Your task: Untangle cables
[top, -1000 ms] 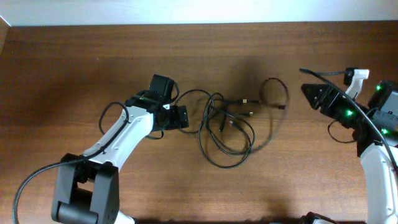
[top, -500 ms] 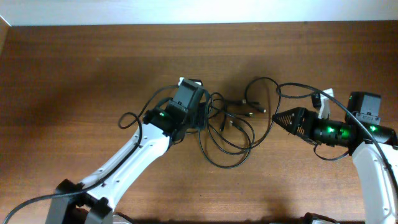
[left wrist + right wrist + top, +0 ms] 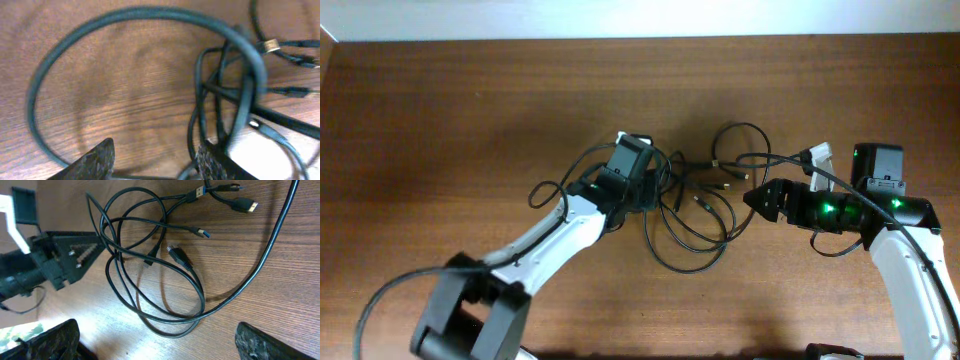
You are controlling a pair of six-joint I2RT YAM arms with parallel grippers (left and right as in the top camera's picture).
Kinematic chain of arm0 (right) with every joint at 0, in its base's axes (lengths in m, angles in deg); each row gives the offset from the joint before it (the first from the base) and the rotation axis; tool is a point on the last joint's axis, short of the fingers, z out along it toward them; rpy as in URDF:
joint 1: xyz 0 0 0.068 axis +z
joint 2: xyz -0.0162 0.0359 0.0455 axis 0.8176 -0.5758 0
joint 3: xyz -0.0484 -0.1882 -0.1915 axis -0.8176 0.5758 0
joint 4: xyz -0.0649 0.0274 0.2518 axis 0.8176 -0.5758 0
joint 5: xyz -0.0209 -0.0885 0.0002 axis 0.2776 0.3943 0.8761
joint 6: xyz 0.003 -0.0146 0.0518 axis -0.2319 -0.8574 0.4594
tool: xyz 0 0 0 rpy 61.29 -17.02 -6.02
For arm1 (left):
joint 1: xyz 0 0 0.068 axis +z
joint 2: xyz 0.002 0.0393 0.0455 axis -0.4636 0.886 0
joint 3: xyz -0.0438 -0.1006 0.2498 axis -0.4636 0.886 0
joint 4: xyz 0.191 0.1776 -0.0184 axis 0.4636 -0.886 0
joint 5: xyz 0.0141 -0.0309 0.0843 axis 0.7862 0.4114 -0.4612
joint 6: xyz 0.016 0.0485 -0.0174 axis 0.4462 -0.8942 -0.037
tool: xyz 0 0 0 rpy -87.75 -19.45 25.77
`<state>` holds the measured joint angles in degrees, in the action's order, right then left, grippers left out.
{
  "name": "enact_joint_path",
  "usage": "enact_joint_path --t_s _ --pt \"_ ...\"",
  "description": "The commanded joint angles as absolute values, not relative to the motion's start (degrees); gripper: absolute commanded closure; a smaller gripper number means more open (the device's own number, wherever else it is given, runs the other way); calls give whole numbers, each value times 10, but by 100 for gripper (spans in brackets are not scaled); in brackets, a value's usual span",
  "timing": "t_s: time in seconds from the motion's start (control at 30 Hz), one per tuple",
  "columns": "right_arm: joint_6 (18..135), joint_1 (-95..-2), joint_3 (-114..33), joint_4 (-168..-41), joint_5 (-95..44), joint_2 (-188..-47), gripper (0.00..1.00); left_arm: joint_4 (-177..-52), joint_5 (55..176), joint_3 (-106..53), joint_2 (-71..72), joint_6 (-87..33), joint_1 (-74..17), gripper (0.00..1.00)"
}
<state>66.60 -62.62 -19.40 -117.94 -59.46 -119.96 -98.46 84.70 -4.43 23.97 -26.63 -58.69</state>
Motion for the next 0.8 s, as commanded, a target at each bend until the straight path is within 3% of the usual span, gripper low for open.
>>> enact_joint_path --t_s 0.0,0.13,0.33,0.43,0.53,0.7,0.77 --pt "658 -623 -196 -1178 -590 -1215 1 -986 860 -44 170 -273 -590 44" --pt "657 -623 -196 -1178 -590 -1237 1 -994 865 -43 170 -273 -598 43" --pt "658 -623 -196 -1177 -590 -1238 1 -940 864 -43 243 -273 -605 52" --pt "658 -623 -196 -1179 -590 -1238 1 -912 863 -43 274 -273 -605 71" --pt "657 -623 -196 -1181 -590 -1238 1 -892 835 -43 274 -273 -605 97" --pt "656 -612 -195 -1208 -590 -1238 1 -904 899 -43 221 -273 -605 100" --pt "604 -572 -194 -1201 -590 -1238 1 -928 901 -43 159 -273 -605 100"
